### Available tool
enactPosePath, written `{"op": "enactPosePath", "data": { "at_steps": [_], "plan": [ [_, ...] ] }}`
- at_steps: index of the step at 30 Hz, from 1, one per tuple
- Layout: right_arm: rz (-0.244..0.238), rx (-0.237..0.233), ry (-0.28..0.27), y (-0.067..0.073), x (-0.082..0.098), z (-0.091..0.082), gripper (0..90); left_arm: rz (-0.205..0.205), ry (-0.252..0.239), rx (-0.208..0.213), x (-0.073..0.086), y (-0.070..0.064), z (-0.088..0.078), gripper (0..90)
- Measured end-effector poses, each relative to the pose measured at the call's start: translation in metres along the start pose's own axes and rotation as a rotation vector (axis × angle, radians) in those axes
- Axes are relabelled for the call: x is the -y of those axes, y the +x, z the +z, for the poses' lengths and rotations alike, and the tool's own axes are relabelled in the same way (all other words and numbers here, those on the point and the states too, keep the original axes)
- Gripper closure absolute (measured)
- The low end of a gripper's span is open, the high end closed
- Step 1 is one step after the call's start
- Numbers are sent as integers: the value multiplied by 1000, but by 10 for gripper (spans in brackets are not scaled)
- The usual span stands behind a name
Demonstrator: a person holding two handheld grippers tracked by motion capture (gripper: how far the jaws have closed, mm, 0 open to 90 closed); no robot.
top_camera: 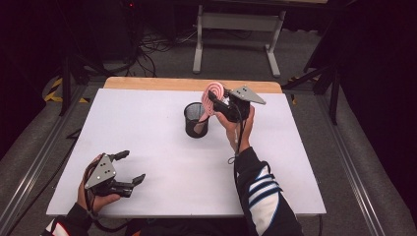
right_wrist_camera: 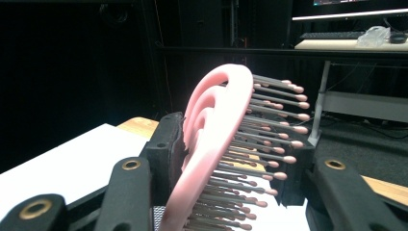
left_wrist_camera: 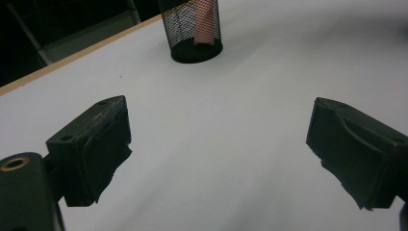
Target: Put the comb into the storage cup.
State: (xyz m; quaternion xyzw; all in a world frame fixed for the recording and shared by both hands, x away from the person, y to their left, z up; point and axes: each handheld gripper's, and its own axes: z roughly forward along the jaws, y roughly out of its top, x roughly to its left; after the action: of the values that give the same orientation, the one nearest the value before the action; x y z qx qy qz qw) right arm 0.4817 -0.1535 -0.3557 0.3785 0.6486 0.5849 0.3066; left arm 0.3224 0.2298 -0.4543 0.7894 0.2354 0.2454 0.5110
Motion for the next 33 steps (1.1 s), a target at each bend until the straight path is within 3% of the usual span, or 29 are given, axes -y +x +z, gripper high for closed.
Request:
{"op": "enactPosePath", "data": {
  "at_steps": [6,14,22,33],
  "plan": [
    [-38,12,11,1,-3,-3,521,-1,-7,-2,0,1,-1,92],
    [-50,18,0,0,-6,-8,512,-3,-6,7,0,1,0,91],
    [-92,40,-4,2,-10,-13,456,-13,-5,3,1,1,1,90],
    [-109,72,-4,2,-14,-17,399,-5,-6,-2,0,1,0,90]
  ]
}}
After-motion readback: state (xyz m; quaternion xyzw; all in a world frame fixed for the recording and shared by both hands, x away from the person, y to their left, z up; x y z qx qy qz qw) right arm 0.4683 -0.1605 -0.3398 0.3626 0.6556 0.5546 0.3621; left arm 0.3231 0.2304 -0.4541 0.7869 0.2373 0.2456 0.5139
